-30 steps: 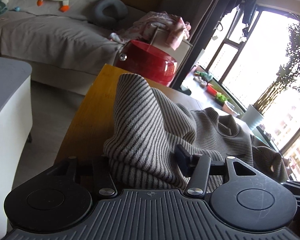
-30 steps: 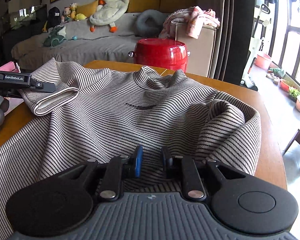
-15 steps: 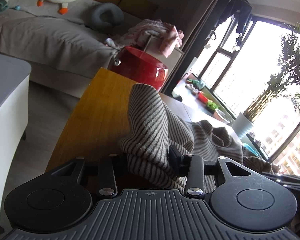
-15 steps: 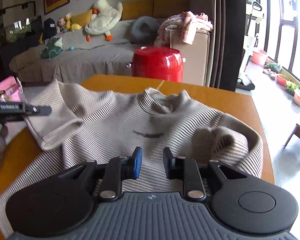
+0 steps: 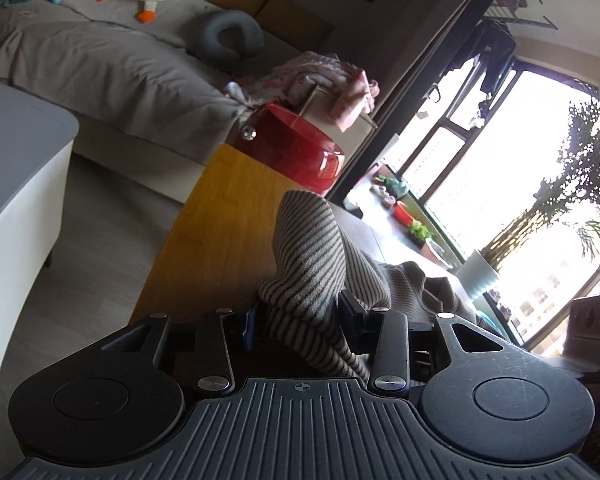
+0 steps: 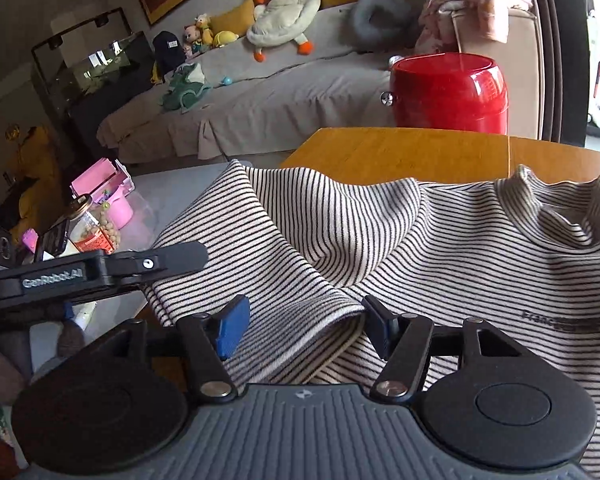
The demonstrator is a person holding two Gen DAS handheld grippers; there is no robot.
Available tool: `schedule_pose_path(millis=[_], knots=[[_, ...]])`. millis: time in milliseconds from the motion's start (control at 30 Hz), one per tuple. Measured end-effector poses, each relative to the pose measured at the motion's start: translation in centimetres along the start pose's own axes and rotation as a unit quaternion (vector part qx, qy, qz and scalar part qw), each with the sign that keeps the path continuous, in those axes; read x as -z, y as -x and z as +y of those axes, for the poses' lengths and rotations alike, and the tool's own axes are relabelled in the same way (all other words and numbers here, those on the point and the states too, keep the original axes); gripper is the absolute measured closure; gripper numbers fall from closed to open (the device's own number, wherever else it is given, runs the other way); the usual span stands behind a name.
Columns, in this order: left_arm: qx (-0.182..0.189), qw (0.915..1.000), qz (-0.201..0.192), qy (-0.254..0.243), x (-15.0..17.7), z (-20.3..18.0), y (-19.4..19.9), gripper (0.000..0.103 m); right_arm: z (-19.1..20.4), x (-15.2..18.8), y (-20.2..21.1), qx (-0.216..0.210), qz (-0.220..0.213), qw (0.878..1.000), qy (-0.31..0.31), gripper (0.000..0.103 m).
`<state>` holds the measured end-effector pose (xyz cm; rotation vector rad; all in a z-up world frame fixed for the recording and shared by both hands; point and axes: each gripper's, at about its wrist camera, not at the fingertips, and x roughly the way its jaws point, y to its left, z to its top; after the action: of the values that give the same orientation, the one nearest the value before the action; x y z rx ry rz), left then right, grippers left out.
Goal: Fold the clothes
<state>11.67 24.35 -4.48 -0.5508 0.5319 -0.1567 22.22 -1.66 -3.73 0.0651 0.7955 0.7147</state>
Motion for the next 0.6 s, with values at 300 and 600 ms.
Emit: schedule_pose_path(millis=[300, 600], knots=[[-0.008, 0.9992, -0.031, 0.024, -1.0, 1.5, 1.8, 0.050, 1.8, 0.5, 1.7, 0.035, -0.021, 0.998, 0.041, 0.041], [0.017, 0.9982, -0.052, -0.023, -1.6, -2.1, 2.9, 0.034, 2.3, -1.2, 3.1, 0.028, -0.048, 0.997, 0.055, 0.095]])
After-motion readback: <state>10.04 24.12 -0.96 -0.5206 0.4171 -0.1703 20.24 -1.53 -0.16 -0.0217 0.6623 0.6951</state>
